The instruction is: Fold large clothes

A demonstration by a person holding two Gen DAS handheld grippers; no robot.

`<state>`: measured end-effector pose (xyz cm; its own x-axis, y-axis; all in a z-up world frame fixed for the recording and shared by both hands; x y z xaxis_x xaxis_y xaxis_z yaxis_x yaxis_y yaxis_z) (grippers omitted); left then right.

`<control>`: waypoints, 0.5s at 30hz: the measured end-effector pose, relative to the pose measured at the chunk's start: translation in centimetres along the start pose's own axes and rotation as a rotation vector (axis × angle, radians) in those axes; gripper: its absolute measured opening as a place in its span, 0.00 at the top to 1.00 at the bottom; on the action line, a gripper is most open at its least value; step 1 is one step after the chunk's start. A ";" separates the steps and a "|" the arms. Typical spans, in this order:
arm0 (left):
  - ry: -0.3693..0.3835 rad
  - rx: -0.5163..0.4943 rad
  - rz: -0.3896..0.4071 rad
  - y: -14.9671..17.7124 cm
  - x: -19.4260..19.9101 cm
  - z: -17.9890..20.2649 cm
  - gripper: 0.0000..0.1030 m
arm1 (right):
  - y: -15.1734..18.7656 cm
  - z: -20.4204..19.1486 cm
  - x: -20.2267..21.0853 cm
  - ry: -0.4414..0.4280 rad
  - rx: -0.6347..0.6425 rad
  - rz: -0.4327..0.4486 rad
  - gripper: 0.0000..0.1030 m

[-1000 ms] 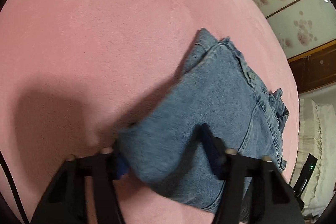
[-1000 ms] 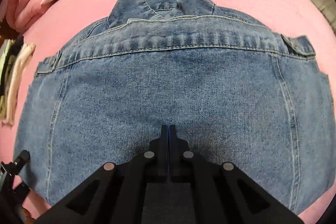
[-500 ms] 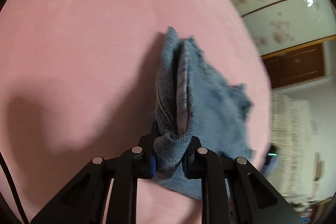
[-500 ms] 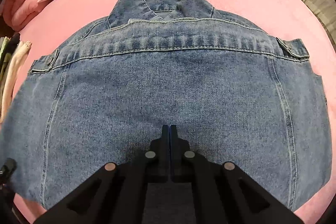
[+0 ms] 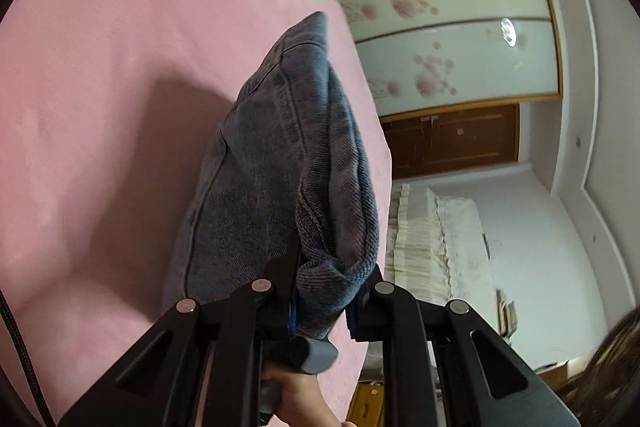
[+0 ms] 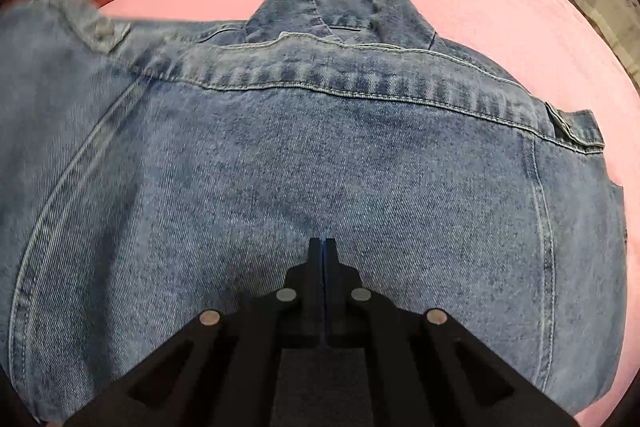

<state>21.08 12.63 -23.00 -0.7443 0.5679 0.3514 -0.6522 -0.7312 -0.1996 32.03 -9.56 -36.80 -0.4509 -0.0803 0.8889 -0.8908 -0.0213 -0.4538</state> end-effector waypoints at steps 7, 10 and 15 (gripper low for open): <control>0.085 -0.054 -0.059 7.1 -3.7 5.1 0.86 | 2.2 1.8 1.1 -0.133 0.054 0.010 1.00; 0.111 -0.065 -0.127 10.6 -6.3 7.1 0.86 | 3.4 2.8 1.6 -0.177 0.100 0.017 1.00; 0.124 -0.068 -0.193 14.8 -10.4 9.5 0.86 | 4.5 6.2 1.8 -0.359 -0.028 -0.025 1.00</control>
<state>20.48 -7.69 -20.96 -0.6138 0.7400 0.2752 -0.7894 -0.5797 -0.2019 27.58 -15.96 -37.59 -0.3854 -0.4249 0.8191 -0.9047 -0.0005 -0.4260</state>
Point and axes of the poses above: each gripper's, at about its wrist camera, not at the fingertips, and x roughly against the way its jaws point, z to its right, y to its underside, the point moved 6 cm from there along -x, roughly the way its jaws point, and after that the axes turned 6 degrees about z, right-handed, at the moved point
